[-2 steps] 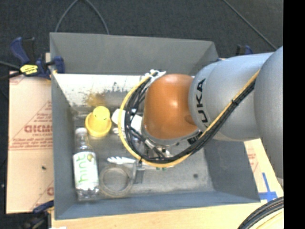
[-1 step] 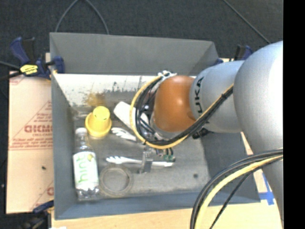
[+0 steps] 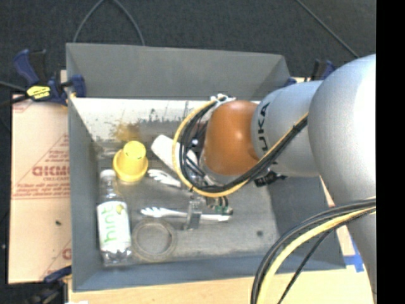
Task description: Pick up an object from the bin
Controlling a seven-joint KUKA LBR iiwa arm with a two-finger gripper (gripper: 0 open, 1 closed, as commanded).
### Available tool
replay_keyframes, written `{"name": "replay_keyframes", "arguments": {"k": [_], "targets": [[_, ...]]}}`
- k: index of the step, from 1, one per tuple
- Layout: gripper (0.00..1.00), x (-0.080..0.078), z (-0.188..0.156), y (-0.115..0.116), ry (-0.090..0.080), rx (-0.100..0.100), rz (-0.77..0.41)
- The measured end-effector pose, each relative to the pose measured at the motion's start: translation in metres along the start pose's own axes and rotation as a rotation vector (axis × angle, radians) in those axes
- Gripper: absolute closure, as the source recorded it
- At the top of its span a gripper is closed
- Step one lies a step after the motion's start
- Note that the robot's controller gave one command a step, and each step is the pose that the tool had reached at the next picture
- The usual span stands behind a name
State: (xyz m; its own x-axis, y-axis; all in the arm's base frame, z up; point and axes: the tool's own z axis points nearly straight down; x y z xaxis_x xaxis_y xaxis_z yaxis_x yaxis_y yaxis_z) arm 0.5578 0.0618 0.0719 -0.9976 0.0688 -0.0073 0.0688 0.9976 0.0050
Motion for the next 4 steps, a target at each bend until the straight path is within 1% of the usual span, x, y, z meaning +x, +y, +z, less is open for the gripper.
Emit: {"name": "replay_keyframes", "arguments": {"k": [1,2,3,4], "targets": [[0.00,0.028,-0.001,-0.024,-0.010,0.000,0.044],[0.00,0.038,-0.001,0.017,-0.014,-0.005,0.109],[1.00,0.014,-0.003,0.017,-0.027,0.001,-0.254],[1.00,0.014,-0.003,0.017,-0.027,0.001,-0.254]]}}
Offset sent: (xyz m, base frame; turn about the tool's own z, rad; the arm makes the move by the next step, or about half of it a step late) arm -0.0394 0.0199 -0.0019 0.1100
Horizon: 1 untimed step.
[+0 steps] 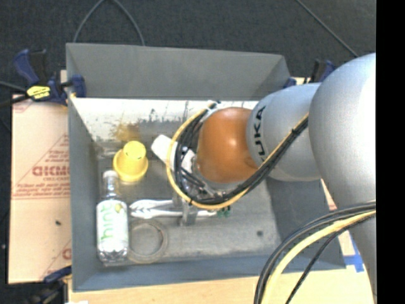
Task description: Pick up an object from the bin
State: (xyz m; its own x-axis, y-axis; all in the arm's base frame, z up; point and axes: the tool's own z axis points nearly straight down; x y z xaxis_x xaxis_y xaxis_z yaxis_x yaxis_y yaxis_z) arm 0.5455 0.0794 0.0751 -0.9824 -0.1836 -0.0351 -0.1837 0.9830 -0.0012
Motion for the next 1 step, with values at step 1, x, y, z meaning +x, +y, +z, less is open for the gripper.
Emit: {"name": "replay_keyframes", "arguments": {"k": [1], "targets": [[1.00,0.0004,-0.0095,-0.0004,0.000,0.000,0.001]]}}
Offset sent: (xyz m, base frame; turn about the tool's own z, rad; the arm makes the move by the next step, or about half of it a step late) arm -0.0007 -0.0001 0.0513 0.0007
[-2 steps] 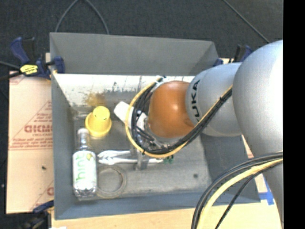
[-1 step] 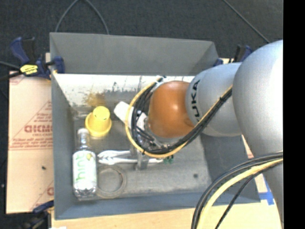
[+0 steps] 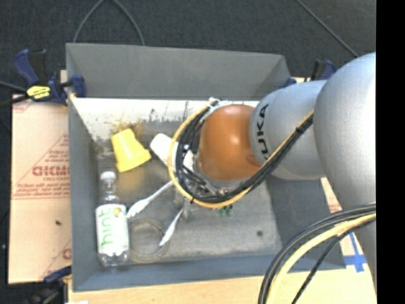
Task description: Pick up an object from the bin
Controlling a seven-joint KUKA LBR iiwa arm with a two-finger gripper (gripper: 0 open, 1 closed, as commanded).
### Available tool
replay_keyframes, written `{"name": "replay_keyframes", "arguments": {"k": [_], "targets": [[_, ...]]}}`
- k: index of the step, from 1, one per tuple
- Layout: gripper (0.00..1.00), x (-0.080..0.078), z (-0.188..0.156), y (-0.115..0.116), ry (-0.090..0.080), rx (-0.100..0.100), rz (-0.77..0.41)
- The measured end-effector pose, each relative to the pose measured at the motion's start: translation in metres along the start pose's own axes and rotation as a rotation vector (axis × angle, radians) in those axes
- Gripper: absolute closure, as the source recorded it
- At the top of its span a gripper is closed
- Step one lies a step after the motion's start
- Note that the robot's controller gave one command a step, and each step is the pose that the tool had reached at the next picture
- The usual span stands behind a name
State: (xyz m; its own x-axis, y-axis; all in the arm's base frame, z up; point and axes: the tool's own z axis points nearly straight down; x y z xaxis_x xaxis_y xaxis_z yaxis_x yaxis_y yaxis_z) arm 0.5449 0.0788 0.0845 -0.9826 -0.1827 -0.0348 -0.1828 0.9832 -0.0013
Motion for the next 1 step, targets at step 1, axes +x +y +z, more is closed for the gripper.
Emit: {"name": "replay_keyframes", "arguments": {"k": [1], "targets": [[1.00,-0.0005,-0.0287,-0.0004,0.001,0.000,0.003]]}}
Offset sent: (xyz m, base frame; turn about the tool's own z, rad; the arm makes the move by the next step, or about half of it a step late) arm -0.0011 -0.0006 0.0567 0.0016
